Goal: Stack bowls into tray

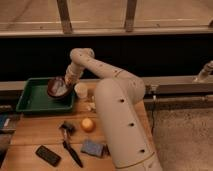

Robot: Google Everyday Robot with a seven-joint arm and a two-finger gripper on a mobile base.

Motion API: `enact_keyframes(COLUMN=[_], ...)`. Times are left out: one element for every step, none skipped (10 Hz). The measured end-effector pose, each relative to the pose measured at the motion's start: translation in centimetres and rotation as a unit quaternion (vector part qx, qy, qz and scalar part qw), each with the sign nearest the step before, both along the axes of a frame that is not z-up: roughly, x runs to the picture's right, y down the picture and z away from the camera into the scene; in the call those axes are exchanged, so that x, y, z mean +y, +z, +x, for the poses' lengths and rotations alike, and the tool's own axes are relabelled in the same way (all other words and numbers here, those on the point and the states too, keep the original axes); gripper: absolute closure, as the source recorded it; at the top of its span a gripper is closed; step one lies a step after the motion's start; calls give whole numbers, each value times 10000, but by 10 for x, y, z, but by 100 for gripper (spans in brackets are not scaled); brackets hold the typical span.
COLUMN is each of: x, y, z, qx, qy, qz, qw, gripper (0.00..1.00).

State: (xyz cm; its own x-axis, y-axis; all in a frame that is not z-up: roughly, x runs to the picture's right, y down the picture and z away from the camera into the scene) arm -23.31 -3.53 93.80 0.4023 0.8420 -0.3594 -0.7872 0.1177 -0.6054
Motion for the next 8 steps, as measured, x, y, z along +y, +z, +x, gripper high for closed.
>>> enact_keyframes(x=[2, 4, 5, 4, 0, -10, -23, -34], y=[0, 0, -1, -2, -4, -8, -19, -32], z=[-1, 0, 0, 0, 2, 9, 17, 20], qx=[1, 11, 18, 19, 38, 89, 139, 151], qy=[-44, -73, -103, -111, -120, -90, -27, 8], qz=[-20, -37, -44, -35, 25, 164, 334, 500], qw=[10000, 10000, 9999, 9999, 9999, 9998, 9993, 9986], gripper=[21, 21, 21, 21, 21, 21, 21, 21])
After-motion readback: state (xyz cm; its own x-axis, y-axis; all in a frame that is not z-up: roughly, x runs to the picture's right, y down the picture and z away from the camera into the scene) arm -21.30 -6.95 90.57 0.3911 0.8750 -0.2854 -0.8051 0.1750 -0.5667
